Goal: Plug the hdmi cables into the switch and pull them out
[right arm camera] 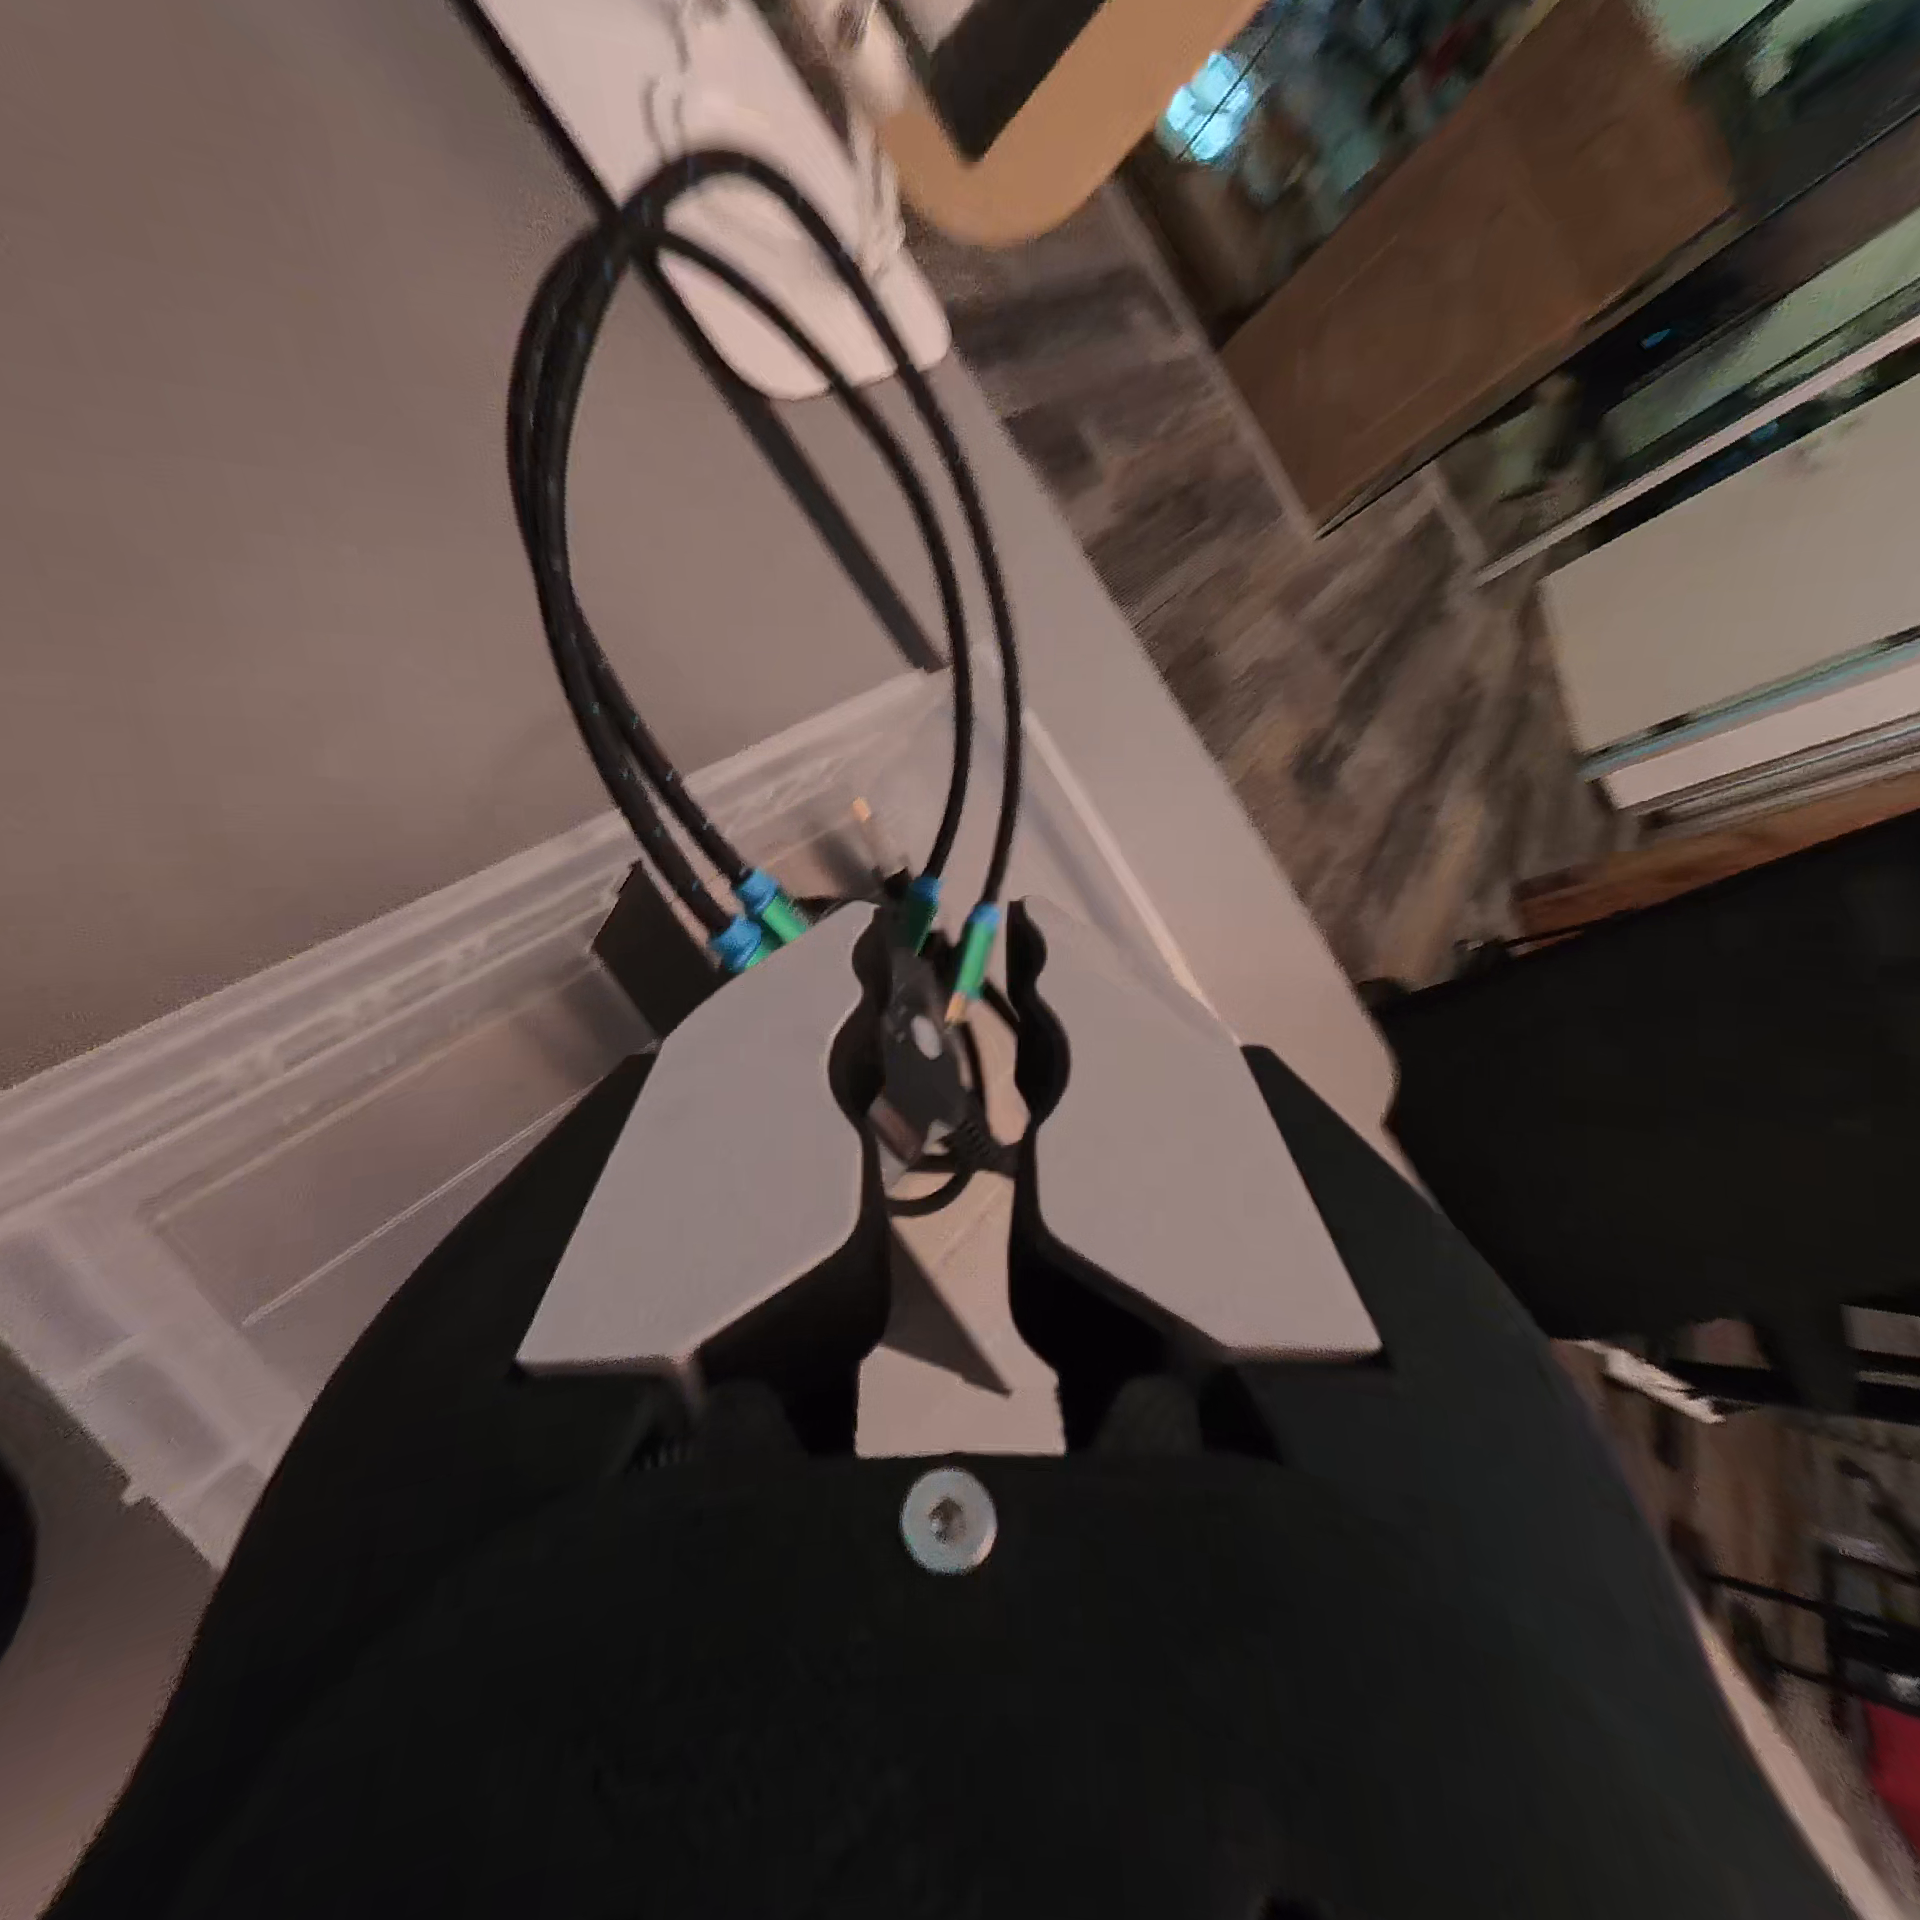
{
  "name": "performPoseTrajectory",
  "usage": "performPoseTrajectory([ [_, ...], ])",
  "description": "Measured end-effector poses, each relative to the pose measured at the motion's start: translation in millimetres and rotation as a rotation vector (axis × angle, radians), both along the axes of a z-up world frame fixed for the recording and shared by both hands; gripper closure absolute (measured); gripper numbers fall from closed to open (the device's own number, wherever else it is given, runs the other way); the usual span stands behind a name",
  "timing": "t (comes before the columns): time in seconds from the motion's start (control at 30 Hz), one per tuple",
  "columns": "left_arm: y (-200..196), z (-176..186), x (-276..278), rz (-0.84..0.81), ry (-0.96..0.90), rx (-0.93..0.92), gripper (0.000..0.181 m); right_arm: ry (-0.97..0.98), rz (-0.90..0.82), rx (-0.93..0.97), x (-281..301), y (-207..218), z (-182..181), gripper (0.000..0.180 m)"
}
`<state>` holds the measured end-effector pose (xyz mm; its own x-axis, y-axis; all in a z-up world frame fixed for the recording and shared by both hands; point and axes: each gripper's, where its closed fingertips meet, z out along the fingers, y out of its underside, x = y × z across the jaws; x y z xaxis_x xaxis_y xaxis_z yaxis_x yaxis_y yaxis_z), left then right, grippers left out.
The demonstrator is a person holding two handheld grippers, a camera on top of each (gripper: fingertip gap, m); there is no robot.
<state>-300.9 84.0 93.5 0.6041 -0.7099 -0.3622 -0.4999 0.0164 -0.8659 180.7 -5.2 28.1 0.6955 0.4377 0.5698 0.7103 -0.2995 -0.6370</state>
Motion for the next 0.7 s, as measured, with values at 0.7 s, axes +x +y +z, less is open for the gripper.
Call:
performPoseTrajectory([
  [0.7, 46, -188, -39, -0.002, 0.674, -0.395, 0.160, -0.160, 0.183, 0.095, -67, -1, 25, 0.157],
])
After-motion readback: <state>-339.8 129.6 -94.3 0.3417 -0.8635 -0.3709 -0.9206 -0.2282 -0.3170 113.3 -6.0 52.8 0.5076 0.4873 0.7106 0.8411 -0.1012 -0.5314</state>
